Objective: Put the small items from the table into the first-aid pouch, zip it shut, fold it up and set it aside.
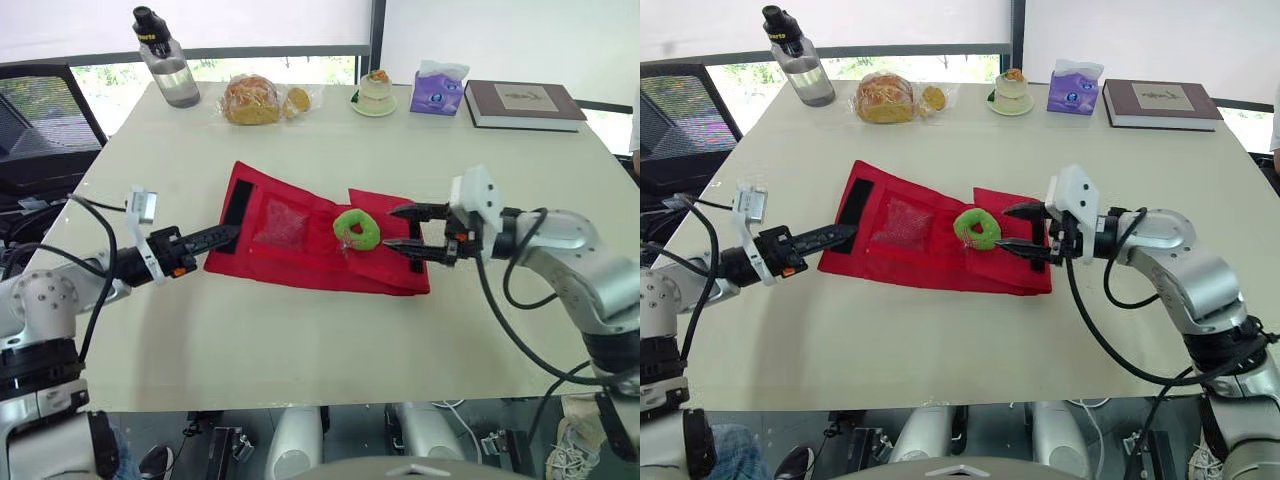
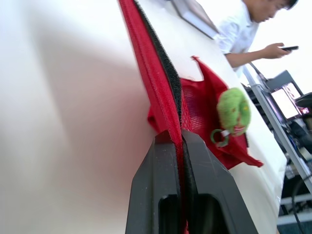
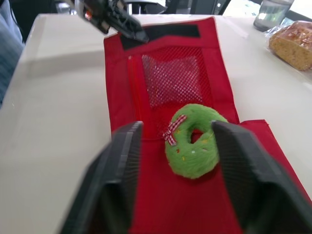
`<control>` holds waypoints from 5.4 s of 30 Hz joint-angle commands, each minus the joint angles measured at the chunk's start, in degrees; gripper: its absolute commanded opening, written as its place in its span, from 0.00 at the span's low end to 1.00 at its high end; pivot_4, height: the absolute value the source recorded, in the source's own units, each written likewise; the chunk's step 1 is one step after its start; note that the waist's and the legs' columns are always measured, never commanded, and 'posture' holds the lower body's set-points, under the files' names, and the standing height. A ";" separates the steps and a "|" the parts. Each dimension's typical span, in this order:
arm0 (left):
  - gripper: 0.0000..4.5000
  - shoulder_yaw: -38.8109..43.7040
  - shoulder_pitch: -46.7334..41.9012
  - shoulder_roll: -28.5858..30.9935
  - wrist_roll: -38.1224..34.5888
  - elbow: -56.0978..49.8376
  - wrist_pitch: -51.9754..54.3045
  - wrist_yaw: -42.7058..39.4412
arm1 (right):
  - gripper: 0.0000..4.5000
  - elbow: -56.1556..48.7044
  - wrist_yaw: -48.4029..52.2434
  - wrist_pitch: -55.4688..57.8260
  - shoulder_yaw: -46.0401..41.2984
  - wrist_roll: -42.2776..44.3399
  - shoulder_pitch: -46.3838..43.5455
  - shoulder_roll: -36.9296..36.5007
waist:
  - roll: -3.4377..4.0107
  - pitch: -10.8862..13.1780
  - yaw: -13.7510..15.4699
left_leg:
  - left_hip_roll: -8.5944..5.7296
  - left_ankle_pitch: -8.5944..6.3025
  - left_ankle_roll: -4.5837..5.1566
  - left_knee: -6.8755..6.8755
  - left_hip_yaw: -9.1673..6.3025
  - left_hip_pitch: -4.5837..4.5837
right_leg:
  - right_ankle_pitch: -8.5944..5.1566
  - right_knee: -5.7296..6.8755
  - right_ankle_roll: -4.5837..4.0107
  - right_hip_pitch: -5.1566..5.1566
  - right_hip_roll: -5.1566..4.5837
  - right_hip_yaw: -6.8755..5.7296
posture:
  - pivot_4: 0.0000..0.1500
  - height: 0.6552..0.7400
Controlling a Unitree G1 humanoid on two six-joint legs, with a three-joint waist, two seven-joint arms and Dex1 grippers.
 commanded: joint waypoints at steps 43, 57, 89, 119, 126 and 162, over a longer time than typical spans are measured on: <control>0.00 -23.19 -25.20 -16.34 7.96 4.81 -9.59 -22.11 | 0.01 9.64 0.32 -6.22 -15.36 2.73 4.28 11.47 | 0.18 0.12 -0.53 | -0.16 0.03 -0.03 0.32 -0.54 -0.71 | 0.14 0.08 0.25 -0.14 0.09 -0.67 | 1.00 1.00; 0.00 -29.10 -26.02 -28.33 16.26 15.39 -16.31 -19.19 | 0.94 6.46 7.45 -5.62 -31.50 8.54 26.10 -6.84 | 0.35 0.16 0.33 | -0.24 0.03 -0.02 0.35 -0.51 -0.71 | 0.13 0.03 0.28 -0.11 0.13 -0.58 | 1.00 1.00; 0.99 -24.69 -29.53 -39.68 22.38 28.26 -25.02 -17.92 | 1.00 3.55 4.96 -12.66 -33.79 8.20 35.32 -5.62 | 0.42 0.13 0.35 | -0.33 0.04 0.00 0.66 -0.68 -0.68 | 0.23 0.05 0.47 0.09 0.17 -0.55 | 1.00 1.00; 0.99 -26.60 -32.54 -45.96 30.32 30.57 -27.40 -6.51 | 1.00 1.52 2.87 -13.57 -31.59 5.64 35.93 -5.48 | 0.43 0.13 0.54 | -0.39 0.04 0.00 0.77 -0.85 -0.68 | 0.23 0.04 0.48 0.23 0.17 -0.65 | 1.00 1.00; 0.38 -32.80 -30.13 -45.25 36.30 24.68 -34.20 -6.26 | 1.00 1.15 2.38 -13.92 -31.51 5.56 36.67 -5.27 | 0.44 0.12 0.49 | -0.39 0.04 0.00 0.77 -0.85 -0.68 | 0.23 0.03 0.47 0.24 0.17 -0.64 | 1.00 1.00; 0.01 -56.53 -26.57 -44.62 61.35 32.83 -58.73 -17.17 | 1.00 0.80 3.42 -16.76 -30.51 5.33 42.24 -4.29 | 0.87 -0.19 0.30 | -0.39 0.02 0.02 0.78 -0.89 -0.48 | 0.19 -0.04 0.46 0.48 0.19 -0.64 | 1.00 1.00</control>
